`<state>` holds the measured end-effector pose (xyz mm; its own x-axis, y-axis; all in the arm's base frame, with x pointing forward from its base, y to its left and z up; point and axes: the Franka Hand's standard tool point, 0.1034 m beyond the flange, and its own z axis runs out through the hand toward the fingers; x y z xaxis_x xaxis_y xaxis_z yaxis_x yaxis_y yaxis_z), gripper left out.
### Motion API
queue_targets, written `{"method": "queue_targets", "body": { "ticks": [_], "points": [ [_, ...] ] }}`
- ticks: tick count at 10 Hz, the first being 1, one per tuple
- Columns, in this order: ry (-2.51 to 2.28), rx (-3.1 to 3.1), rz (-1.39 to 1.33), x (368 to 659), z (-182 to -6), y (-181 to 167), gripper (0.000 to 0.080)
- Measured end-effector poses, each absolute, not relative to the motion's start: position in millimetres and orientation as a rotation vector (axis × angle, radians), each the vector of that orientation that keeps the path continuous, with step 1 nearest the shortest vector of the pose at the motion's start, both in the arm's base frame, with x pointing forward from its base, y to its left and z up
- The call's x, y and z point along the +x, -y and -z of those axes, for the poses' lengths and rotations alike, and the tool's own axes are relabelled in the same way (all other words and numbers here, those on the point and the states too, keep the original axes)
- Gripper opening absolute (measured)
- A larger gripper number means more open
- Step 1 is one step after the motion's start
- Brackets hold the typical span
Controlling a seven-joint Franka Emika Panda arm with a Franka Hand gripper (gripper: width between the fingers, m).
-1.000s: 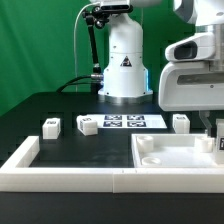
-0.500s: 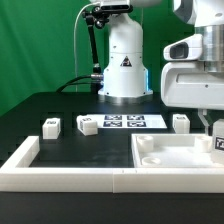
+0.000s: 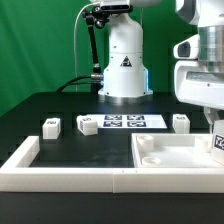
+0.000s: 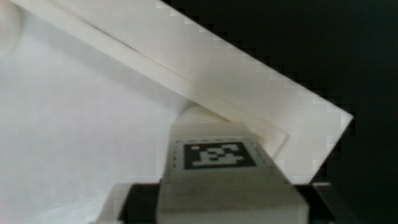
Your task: Assemble one leg
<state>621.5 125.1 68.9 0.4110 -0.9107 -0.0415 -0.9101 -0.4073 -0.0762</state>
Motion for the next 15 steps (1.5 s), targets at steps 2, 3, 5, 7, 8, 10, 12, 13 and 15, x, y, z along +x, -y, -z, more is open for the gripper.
{"method": "queue_targets", "body": {
  "ticks": [2,3,5,7,8,10,12,13,15],
  "points": [
    [-1.813,-2.453,-0.002,621.7,-68.8,-124.6,0.0295],
    [-1.854,-2.422,-0.005,621.7,-68.8,-124.6,0.0295],
    [-1.927,-2.363,-0.011,621.7,-68.8,-124.9,0.0295],
    [-1.867,-2.41,-0.008,621.6,-68.8,-125.0,0.0522],
    [-1.867,-2.41,-0.008,621.6,-68.8,-125.3,0.0609],
    [-1.625,-2.581,0.007,621.7,-68.8,-124.7,0.0642],
    [-1.388,-2.715,0.024,622.5,-68.8,-123.6,0.0648],
    [-1.256,-2.778,0.041,623.4,-67.7,-122.4,0.0648],
    [-1.091,-2.849,0.049,623.4,-67.6,-123.8,0.0648]
  ]
}}
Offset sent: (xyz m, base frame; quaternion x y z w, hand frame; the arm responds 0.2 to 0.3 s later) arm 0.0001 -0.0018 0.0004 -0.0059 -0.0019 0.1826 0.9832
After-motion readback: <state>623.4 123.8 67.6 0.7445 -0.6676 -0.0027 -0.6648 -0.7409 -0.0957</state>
